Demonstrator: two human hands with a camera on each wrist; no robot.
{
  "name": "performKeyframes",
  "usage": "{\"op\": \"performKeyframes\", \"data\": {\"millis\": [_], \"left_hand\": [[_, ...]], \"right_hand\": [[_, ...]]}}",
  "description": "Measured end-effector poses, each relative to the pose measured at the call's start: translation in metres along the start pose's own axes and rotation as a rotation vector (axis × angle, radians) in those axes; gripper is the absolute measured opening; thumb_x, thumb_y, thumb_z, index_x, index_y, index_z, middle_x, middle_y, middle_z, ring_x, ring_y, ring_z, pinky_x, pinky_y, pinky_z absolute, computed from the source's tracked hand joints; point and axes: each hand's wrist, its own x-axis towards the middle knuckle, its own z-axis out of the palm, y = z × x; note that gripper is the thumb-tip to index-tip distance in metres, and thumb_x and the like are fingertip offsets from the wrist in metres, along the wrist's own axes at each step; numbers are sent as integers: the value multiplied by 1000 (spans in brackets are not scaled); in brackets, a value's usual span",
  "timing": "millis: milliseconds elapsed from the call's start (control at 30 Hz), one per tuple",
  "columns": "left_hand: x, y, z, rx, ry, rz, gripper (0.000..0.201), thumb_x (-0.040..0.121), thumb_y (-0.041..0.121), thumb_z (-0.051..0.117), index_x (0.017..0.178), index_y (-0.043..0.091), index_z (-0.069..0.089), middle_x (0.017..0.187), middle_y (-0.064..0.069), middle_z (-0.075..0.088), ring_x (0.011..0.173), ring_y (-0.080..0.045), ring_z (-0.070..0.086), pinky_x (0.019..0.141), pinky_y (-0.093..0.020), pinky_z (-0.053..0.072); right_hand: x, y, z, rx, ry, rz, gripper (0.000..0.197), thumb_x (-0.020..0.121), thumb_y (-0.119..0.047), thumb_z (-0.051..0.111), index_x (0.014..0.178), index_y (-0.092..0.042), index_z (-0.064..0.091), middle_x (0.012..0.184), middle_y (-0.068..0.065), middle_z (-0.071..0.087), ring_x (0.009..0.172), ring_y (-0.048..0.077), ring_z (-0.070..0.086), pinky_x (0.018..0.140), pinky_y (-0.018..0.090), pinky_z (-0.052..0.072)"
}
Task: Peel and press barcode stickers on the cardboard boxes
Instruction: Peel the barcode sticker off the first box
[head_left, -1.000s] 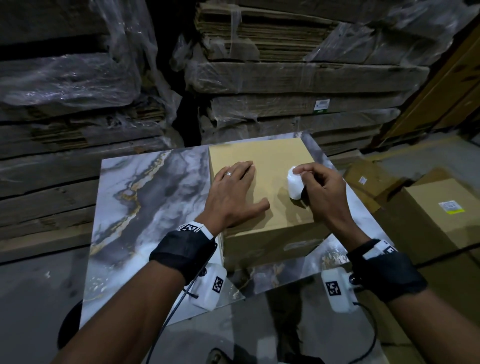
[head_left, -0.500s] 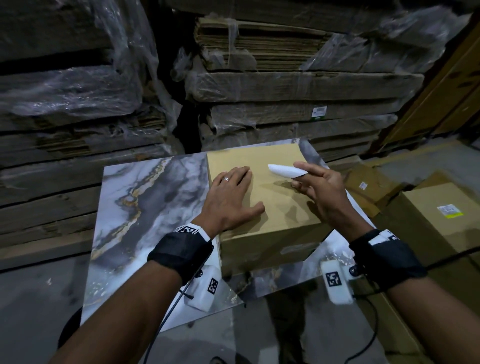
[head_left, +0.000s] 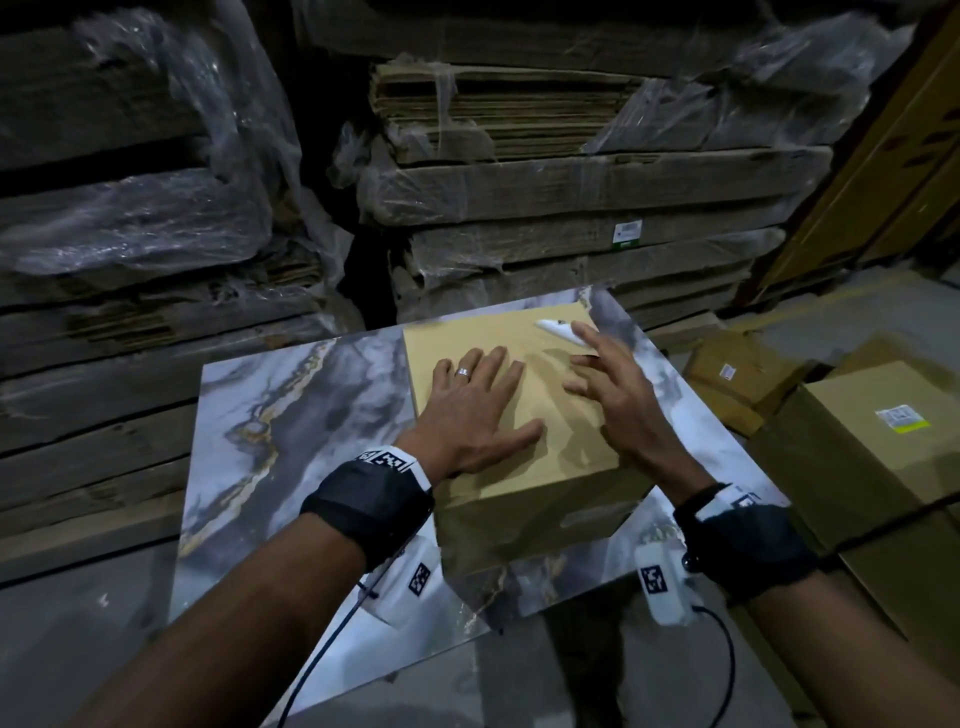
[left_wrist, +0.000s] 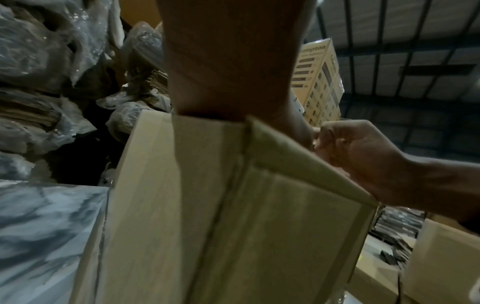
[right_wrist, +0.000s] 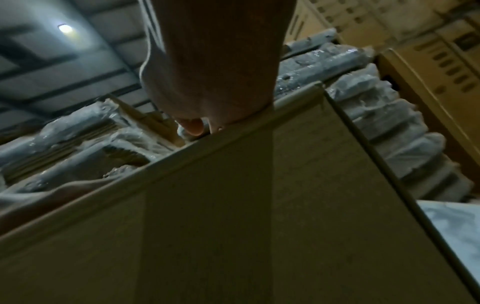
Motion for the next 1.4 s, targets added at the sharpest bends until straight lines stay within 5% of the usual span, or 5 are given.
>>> {"op": "performKeyframes", "data": {"millis": [367, 633, 867, 1100, 1400], "left_hand": [[9, -17, -1, 14, 32, 0, 75, 84, 85, 3, 154, 59, 3, 170, 2, 4, 156, -28, 6, 122, -55, 6], [0, -11, -3, 63, -47, 296, 72, 91, 77, 2, 157, 51, 1, 170, 10, -4, 157, -26, -2, 122, -58, 4], [10, -31, -4, 28, 0, 72, 78, 84, 88, 7, 155, 56, 3, 169, 12, 3, 157, -24, 1, 123, -57, 4], [-3, -12, -1, 51, -56, 363, 72, 92, 78, 10, 158, 48, 12, 169, 12, -4, 157, -24, -4, 124, -56, 0], [0, -15, -6, 28, -41, 168, 85, 81, 92, 8, 157, 53, 3, 169, 11, 1, 157, -25, -1, 121, -62, 1]], "right_hand": [[-9, 10, 23, -787, 34, -135, 73, 88, -30, 31, 157, -8, 34, 157, 12, 41, 141, 33, 36, 119, 48, 30], [-11, 12, 24, -823, 35, -94, 72, 93, -38, 29, 160, -13, 27, 162, 9, 34, 148, 29, 31, 122, 46, 27], [-16, 5, 25, -916, -76, -62, 75, 90, -41, 25, 162, -22, 21, 165, 3, 29, 152, 29, 21, 122, 49, 23], [-16, 6, 27, -873, -43, -90, 72, 92, -38, 29, 162, -21, 24, 164, 2, 33, 151, 24, 25, 122, 47, 24], [-16, 9, 25, -745, 101, -67, 75, 88, -34, 30, 161, -15, 27, 164, 6, 33, 149, 25, 30, 122, 42, 25]]}}
